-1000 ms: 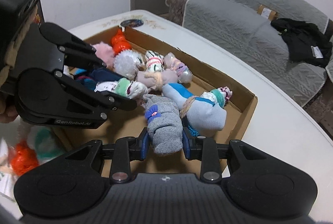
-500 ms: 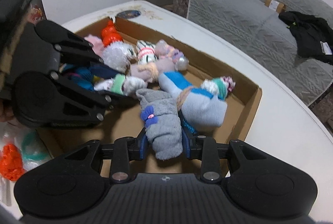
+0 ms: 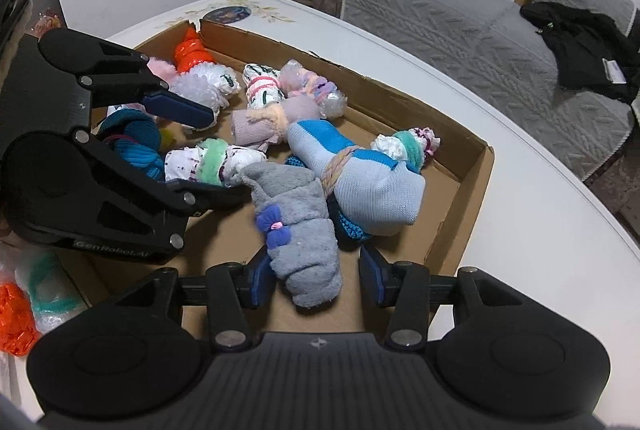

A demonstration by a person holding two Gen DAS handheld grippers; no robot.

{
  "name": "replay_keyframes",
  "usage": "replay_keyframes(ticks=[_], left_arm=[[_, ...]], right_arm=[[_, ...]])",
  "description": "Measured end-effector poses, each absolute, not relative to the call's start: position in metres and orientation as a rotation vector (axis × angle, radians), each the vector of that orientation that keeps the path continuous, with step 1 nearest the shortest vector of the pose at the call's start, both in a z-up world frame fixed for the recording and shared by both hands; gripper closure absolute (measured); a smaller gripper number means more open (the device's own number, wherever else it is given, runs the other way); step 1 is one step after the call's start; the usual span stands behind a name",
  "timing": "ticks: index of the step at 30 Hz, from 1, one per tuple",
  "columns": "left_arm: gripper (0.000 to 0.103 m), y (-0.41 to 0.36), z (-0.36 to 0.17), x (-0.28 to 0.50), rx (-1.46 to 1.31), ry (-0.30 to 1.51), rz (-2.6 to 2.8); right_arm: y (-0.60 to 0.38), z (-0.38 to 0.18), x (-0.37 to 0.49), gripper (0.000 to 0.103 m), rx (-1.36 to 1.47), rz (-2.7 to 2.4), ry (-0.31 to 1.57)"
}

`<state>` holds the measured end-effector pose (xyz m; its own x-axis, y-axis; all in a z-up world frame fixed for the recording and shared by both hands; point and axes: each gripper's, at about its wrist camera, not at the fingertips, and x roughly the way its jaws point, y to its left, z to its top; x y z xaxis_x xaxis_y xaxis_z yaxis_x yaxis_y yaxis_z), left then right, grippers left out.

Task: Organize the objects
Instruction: 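Open both grippers to release the socks in the box, then withdraw both grippers from the box back to the remaining bundles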

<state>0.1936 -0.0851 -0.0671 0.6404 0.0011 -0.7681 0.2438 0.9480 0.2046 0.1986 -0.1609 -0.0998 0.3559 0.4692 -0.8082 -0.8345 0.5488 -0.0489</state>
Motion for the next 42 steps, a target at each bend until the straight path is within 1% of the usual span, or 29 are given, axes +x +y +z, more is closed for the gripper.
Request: replay_keyframes(ticks=[4, 9, 30, 38, 40, 42], left_arm=[[0.034, -0.086, -0.064, 0.192, 0.298, 0.866, -0.139], [0.031, -0.086, -0.055, 0.187, 0.291, 0.849, -0.142], [0.027, -0.066, -0.013, 0.136, 0.237, 0.79, -0.117], [0.022, -0.045, 0.0, 0.087, 0.169, 0.736, -0.106], [0.021, -0.039, 0.002, 0.069, 0.156, 0.723, -0.104], [0.018, -0.034, 0.002, 0.048, 0.152, 0.704, -0.103]], right_arm=[[-0.162, -0.095, 0.197, 0.054, -0.501, 0.88, 0.833], [-0.162, -0.088, 0.192, 0.051, -0.502, 0.877, 0.819], [-0.169, -0.062, 0.156, 0.049, -0.495, 0.858, 0.769], [-0.181, -0.05, 0.123, 0.044, -0.432, 0.829, 0.727], [-0.185, -0.049, 0.11, 0.039, -0.401, 0.831, 0.716], [-0.189, -0.05, 0.096, 0.037, -0.37, 0.83, 0.703]])
